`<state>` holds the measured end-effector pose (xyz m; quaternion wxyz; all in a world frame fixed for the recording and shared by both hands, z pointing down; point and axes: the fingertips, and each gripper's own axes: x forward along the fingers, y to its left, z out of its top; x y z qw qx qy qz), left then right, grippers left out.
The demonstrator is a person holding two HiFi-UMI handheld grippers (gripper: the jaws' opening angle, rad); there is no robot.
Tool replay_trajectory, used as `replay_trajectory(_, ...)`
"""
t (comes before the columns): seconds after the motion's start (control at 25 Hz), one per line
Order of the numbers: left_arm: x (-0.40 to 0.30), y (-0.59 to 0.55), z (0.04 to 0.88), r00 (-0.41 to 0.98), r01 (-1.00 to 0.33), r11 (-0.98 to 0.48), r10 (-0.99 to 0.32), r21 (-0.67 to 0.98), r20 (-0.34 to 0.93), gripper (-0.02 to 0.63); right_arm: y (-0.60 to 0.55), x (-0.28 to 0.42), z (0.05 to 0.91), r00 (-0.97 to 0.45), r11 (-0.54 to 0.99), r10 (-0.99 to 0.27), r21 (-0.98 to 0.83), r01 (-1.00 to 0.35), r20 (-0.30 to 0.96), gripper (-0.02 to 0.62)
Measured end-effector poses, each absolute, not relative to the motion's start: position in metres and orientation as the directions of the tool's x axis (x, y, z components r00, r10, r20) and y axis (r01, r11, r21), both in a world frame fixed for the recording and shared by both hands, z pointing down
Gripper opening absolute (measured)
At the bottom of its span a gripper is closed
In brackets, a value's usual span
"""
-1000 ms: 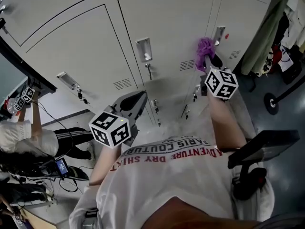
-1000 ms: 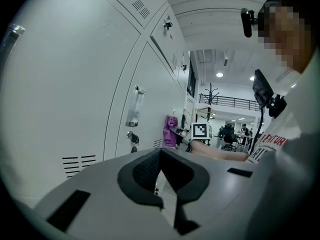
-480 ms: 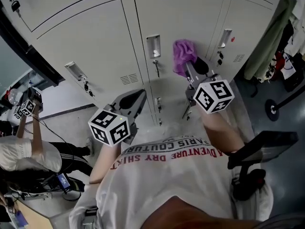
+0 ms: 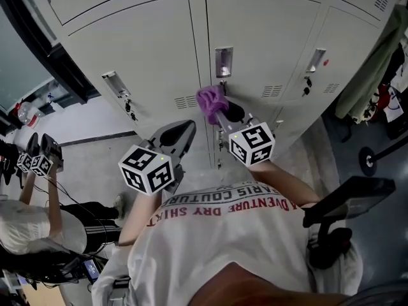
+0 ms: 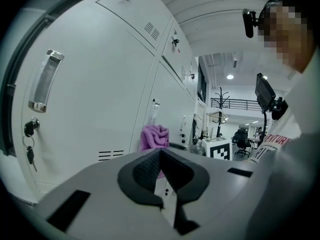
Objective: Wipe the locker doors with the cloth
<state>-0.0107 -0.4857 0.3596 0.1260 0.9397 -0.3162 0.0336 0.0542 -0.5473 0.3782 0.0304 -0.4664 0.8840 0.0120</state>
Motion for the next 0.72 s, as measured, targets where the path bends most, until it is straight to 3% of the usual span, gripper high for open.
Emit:
replay_trajectory(0.28, -0.020, -0.489, 0.359, 0.782, -0.623, -0.751, -0.607, 0.219, 0.143, -0.001, -0.576, 0.052, 0.420, -0.495, 0.495, -0.868, -0.035, -0.868, 0.027, 0.057)
replay_trajectory(0.72, -0.017, -0.497, 0.361, 0.785, -0.619, -0.750, -0.603, 0.231, 0.146, 0.000, -0.595, 0.072, 0.425, -0.449, 0.450, -0.892, 0.007, -0.893, 0.049, 0.057)
